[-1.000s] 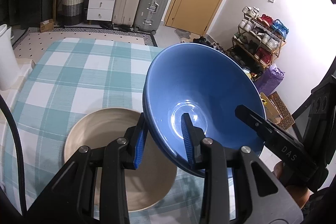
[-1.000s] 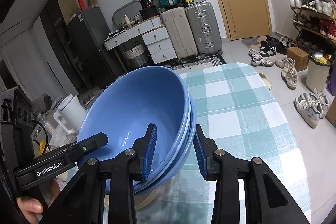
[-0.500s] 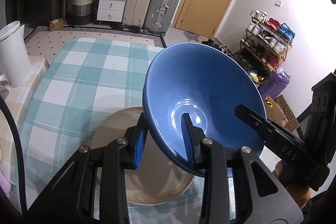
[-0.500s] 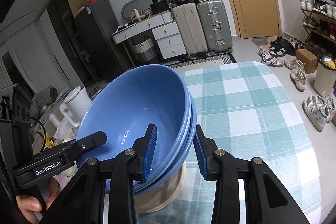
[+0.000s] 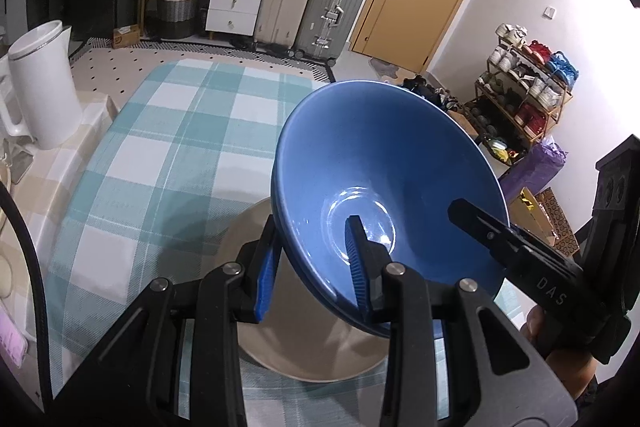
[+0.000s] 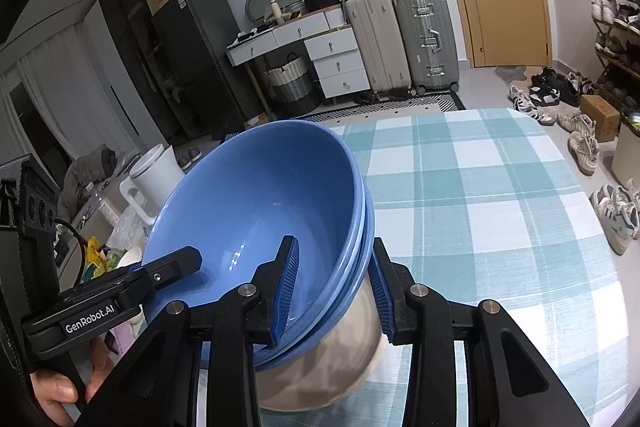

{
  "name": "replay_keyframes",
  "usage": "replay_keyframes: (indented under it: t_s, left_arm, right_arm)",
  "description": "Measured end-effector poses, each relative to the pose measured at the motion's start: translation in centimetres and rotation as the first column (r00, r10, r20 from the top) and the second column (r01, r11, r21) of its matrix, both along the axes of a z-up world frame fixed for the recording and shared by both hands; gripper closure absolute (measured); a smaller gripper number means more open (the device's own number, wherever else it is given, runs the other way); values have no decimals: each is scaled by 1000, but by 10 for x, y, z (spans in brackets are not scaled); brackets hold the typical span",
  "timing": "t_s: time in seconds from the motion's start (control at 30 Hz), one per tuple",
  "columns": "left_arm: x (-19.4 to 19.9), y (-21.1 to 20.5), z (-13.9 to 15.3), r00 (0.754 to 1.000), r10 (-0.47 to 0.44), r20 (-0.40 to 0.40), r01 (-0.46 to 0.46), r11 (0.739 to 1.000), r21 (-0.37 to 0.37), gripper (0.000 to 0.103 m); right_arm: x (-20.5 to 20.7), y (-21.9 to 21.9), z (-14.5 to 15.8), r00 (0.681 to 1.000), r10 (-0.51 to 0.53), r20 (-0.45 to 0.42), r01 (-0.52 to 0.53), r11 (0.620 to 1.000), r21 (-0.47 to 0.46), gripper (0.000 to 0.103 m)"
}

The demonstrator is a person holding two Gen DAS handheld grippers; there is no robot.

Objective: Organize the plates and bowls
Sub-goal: 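Lift the stacked blue bowls with both grippers and carry them over the plate stack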

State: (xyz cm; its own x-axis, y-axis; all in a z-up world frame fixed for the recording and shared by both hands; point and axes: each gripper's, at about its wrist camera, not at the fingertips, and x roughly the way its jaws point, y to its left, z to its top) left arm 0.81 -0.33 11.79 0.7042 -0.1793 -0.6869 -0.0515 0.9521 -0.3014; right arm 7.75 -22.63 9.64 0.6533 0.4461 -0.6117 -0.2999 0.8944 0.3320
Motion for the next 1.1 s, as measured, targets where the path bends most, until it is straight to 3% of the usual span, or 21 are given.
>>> replay_keyframes:
  t_s: [0.77,1.1]
  left_arm:
    - [30,24,-57,996,38,-77,-38,999,-3,74]
    - [39,25,-64,997,38,-74,-38,999,0,74]
  right_arm:
    - [19,27,-42,996,37,-79,-38,999,-17,67]
    - [25,26,-48,996,33,-89,-35,999,-19,67]
